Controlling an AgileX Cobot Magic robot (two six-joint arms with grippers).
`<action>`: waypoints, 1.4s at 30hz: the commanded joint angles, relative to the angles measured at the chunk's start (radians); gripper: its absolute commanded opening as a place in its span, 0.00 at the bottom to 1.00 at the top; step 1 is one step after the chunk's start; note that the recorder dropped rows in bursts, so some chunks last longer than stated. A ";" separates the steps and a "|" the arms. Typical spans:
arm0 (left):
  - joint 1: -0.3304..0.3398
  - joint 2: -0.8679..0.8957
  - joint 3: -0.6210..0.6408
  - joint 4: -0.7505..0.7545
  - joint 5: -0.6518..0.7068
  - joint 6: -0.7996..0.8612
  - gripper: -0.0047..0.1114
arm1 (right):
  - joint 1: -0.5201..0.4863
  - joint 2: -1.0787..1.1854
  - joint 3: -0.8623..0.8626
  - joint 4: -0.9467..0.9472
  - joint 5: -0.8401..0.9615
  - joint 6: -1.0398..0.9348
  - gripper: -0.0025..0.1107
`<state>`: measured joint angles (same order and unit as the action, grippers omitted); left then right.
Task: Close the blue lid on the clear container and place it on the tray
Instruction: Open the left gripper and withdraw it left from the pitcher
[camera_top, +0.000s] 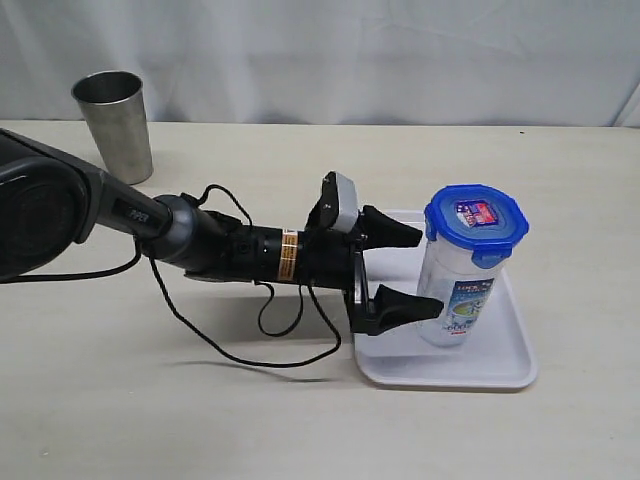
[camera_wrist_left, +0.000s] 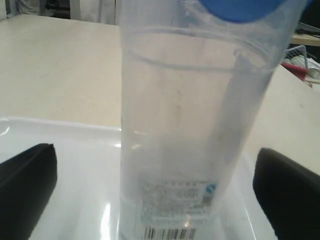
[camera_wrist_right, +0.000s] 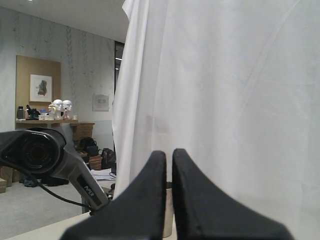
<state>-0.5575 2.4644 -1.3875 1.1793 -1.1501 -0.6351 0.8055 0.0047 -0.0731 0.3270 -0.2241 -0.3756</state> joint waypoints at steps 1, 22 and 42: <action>0.015 -0.012 -0.003 0.104 -0.012 -0.052 0.92 | -0.003 -0.005 0.003 -0.002 0.006 0.001 0.06; 0.086 -0.218 0.001 0.439 0.402 -0.493 0.92 | -0.003 -0.005 0.003 -0.002 0.006 0.001 0.06; 0.099 -0.368 0.023 0.565 0.374 -0.682 0.09 | -0.003 -0.005 0.003 -0.002 0.006 0.001 0.06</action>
<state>-0.4692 2.1270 -1.3809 1.7373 -0.7393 -1.2609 0.8055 0.0047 -0.0731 0.3270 -0.2227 -0.3756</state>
